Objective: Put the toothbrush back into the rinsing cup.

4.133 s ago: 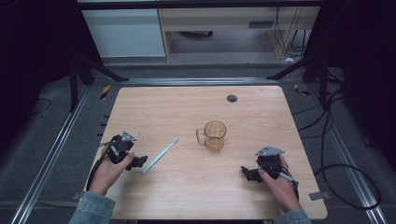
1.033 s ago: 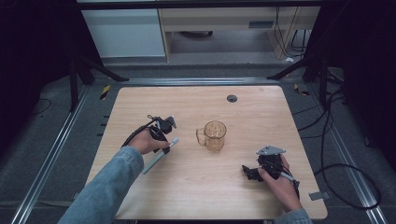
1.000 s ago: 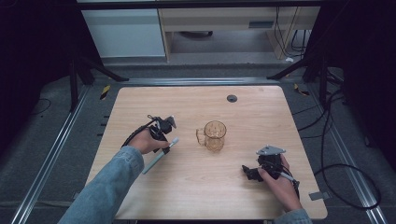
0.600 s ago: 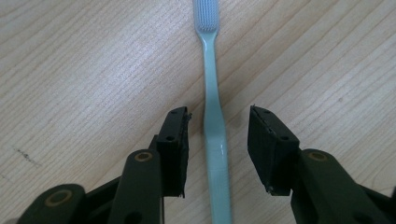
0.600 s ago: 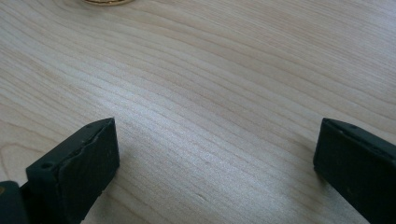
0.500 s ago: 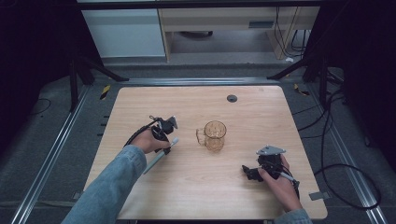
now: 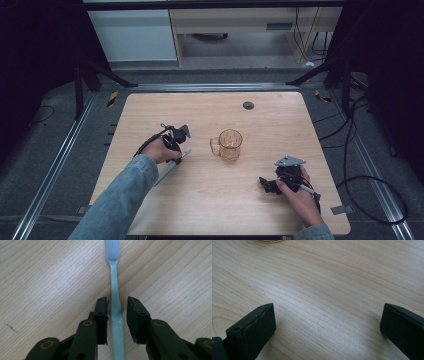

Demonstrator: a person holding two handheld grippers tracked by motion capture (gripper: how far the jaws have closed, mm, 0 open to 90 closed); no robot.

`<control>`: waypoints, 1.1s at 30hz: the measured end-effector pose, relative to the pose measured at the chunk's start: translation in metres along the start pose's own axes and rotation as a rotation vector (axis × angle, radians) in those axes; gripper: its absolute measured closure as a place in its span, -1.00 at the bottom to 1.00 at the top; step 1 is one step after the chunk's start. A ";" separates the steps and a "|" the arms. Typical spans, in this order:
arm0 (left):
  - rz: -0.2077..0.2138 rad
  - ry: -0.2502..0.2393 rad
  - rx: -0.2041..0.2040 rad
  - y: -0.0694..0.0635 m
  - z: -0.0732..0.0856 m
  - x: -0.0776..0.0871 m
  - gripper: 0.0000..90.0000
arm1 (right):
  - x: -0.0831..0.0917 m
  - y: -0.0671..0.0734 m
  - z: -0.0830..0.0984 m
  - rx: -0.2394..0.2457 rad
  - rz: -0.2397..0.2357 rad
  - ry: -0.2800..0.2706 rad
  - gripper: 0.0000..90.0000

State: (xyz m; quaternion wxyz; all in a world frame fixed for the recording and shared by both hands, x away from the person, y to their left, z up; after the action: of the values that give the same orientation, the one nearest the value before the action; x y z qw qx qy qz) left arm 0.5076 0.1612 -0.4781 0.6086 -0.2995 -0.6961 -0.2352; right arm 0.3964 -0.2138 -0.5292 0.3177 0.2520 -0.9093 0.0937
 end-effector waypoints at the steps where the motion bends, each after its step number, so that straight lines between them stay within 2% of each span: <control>1: 0.004 -0.002 -0.002 0.000 0.000 0.000 0.58 | 0.000 0.000 0.000 0.000 0.000 0.000 -0.99; 2: 0.011 -0.002 -0.004 0.000 0.000 0.000 0.60 | -0.001 -0.001 0.000 0.014 0.005 -0.005 -0.99; 4: 0.015 -0.003 -0.003 0.001 0.000 0.000 0.63 | 0.000 0.000 0.000 0.000 0.000 0.000 -0.99; 5: 0.016 -0.002 -0.002 0.001 0.000 -0.001 0.64 | -0.001 -0.001 0.000 0.014 0.005 -0.004 -0.99; 8: 0.016 0.001 -0.007 0.001 -0.001 -0.001 0.65 | 0.001 0.001 0.000 -0.016 -0.006 0.003 -0.99; 10: 0.015 -0.003 -0.004 0.001 -0.001 -0.001 0.66 | 0.000 0.000 0.000 0.000 0.000 0.000 -0.99; 21: 0.007 0.005 -0.013 0.002 -0.002 -0.004 0.68 | 0.000 0.000 0.000 -0.002 0.001 0.001 -0.99; 25: 0.002 0.007 -0.015 0.001 -0.003 -0.005 0.73 | 0.000 0.000 0.000 0.000 0.000 0.000 -0.99; 26: 0.001 0.007 -0.017 0.001 -0.003 -0.005 0.74 | 0.001 0.001 0.000 -0.016 -0.006 0.003 -0.99; 28: -0.006 0.006 -0.022 0.001 -0.003 -0.005 0.75 | 0.000 0.000 0.000 0.000 0.000 0.000 -0.99; 30: -0.044 0.002 -0.029 0.001 -0.003 -0.003 0.76 | 0.000 0.000 0.000 -0.002 0.001 0.000 -0.99; 33: -0.034 -0.026 -0.022 0.001 -0.002 0.003 0.76 | 0.000 0.001 0.000 -0.009 -0.001 -0.003 -0.99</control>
State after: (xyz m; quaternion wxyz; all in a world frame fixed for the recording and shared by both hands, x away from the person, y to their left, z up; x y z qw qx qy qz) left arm 0.5100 0.1607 -0.4751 0.5922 -0.2975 -0.7062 -0.2493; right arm 0.3961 -0.2134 -0.5291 0.3177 0.2510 -0.9101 0.0890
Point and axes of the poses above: each handheld gripper's, and its own axes: x roughly backward along the jaws, z roughly out of its underside, y roughly to its left, the point moved 2 cm from there along -x, roughly forward along the jaws, and after that the axes turned 5 degrees about -y, right-handed, at the moved point
